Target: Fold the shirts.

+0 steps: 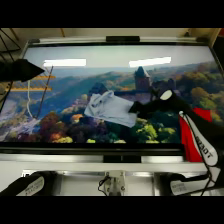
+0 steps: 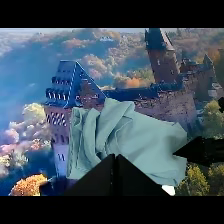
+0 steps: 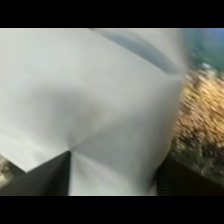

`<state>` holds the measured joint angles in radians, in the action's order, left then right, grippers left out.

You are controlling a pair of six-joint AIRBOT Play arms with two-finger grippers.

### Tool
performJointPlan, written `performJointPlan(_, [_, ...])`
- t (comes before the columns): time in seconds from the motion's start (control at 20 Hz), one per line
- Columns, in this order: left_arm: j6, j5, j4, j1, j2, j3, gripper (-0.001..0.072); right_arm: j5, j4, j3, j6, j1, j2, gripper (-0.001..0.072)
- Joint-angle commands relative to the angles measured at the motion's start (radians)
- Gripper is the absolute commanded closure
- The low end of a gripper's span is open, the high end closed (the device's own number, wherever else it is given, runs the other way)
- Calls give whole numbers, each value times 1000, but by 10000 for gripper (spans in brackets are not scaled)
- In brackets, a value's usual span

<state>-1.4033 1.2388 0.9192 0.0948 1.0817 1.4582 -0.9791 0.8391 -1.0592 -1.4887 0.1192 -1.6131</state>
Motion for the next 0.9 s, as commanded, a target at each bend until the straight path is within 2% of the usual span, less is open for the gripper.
performJointPlan(0.0, [-16,0,-2,-2,-1,-2,680,80,-172,9,87,9,-39,431])
performJointPlan(0.05, [-16,0,-2,-2,-1,-2,680,75,-227,3,162,0,-35,594])
performJointPlan(0.15, [-16,0,-2,-2,0,-2,680,-10,-298,-51,290,-40,-22,604])
performJointPlan(0.25, [-16,-1,-2,-2,0,-2,679,-133,-307,-167,312,-117,23,654])
performJointPlan(0.4, [-15,-23,-2,-2,0,-2,680,-277,-275,-352,259,-257,122,655])
performJointPlan(0.6, [-16,-41,-3,-2,0,-2,680,-389,-48,-485,111,-460,227,655])
performJointPlan(0.75, [-15,-41,-3,-2,-1,-2,680,-472,-6,-515,93,-617,257,655])
performJointPlan(0.85, [-16,-41,-3,-2,-1,-2,680,-473,1,-516,93,-708,276,655])
